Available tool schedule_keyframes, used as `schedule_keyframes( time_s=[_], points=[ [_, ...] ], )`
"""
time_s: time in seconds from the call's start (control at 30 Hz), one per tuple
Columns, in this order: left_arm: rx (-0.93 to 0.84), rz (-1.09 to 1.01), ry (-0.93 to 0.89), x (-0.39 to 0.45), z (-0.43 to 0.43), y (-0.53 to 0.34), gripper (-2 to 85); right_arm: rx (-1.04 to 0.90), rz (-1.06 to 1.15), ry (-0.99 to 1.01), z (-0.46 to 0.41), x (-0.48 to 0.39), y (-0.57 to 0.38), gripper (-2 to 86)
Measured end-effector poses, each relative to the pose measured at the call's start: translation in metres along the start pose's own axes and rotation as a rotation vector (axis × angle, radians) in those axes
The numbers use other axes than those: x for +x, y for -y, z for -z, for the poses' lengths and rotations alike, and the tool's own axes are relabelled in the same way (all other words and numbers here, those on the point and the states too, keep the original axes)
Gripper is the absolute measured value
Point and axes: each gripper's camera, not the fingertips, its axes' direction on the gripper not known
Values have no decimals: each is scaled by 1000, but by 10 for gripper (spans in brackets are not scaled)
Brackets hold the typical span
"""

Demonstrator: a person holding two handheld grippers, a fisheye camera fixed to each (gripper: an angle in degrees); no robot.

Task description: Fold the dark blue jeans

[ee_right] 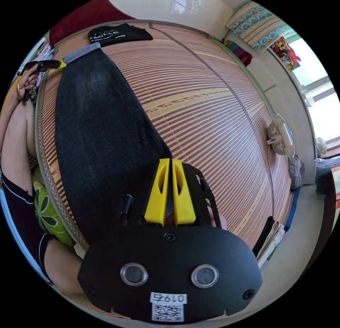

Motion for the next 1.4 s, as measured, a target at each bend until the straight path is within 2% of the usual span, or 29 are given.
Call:
schedule_keyframes(
  time_s=[0.2,0.5,0.6,0.67,0.83,1.0,1.23,1.4],
  points=[
    [-15,-11,1,9,-7,-6,17,-6,-57,-79,1,-17,11,-4],
    [6,-28,4,26,-18,-8,16,81,-99,-90,31,-33,0,57],
    [7,-34,14,33,-22,-11,15,200,-84,26,58,-45,-2,61],
    [2,-24,10,36,-27,-12,14,258,-63,210,67,-60,1,58],
    [11,-7,-21,41,-33,-16,14,281,-48,326,65,-85,7,55],
    [3,-8,-18,49,-44,-22,15,200,13,252,52,-108,6,53],
    [10,-17,3,74,-60,-34,13,224,16,199,62,-121,-12,51],
    [65,-18,53,93,-56,-54,11,284,-37,110,97,-120,-31,11]
  ],
)
